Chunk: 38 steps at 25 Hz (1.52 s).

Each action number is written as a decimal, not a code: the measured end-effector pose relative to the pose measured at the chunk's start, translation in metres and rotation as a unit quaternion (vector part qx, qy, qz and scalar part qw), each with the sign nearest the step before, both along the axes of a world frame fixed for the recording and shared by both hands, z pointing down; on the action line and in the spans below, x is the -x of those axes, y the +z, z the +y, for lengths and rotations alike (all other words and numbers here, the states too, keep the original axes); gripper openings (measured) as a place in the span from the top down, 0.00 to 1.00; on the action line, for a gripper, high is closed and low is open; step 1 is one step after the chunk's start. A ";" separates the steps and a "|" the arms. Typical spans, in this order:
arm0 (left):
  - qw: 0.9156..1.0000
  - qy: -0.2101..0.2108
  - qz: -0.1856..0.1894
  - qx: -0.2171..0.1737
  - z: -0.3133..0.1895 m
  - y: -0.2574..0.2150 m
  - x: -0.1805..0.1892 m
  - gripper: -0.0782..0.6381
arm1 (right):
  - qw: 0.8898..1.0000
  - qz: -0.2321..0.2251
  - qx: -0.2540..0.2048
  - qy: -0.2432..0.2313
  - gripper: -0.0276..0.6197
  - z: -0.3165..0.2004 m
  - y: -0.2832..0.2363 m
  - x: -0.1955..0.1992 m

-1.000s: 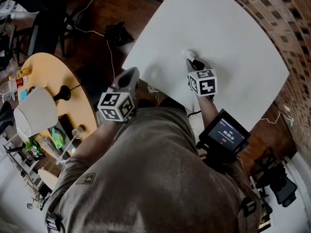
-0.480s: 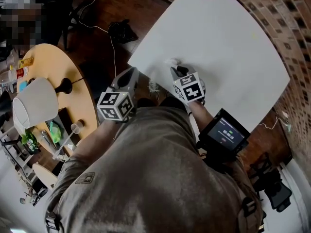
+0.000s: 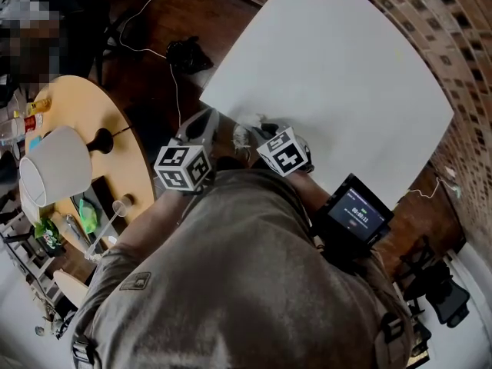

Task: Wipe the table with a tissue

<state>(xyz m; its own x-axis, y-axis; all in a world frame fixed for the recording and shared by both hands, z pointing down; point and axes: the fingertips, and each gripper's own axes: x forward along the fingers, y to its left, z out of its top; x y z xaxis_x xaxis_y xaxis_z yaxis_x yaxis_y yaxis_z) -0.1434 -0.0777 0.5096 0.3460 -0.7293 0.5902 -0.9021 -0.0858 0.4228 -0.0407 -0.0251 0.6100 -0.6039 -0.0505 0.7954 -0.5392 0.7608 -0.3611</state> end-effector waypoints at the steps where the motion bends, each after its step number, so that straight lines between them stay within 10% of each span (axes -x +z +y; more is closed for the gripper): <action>1: 1.000 0.001 0.000 -0.001 0.001 -0.001 0.000 0.89 | 1.000 0.001 0.001 0.005 0.88 0.002 0.000 -0.001; 12: 1.000 -0.010 -0.007 -0.011 0.016 -0.011 0.005 0.89 | 0.994 0.023 -0.042 0.097 0.88 -0.068 0.001 -0.041; 27: 1.000 -0.008 0.004 -0.015 0.029 -0.008 0.015 0.89 | 0.999 0.014 -0.017 0.030 0.88 0.000 0.002 -0.005; 38: 0.990 0.128 0.036 -0.052 0.034 -0.014 -0.034 0.89 | 0.979 -0.039 -0.082 0.181 0.88 0.017 -0.061 -0.039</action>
<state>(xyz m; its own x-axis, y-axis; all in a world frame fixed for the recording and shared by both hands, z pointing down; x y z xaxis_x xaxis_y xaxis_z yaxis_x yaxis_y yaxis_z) -0.1095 -0.0436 0.4952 0.5662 -0.6679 0.4830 -0.8128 -0.3548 0.4620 -0.0014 -0.0082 0.5488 -0.5815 -0.3955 0.7109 -0.7598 0.5764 -0.3008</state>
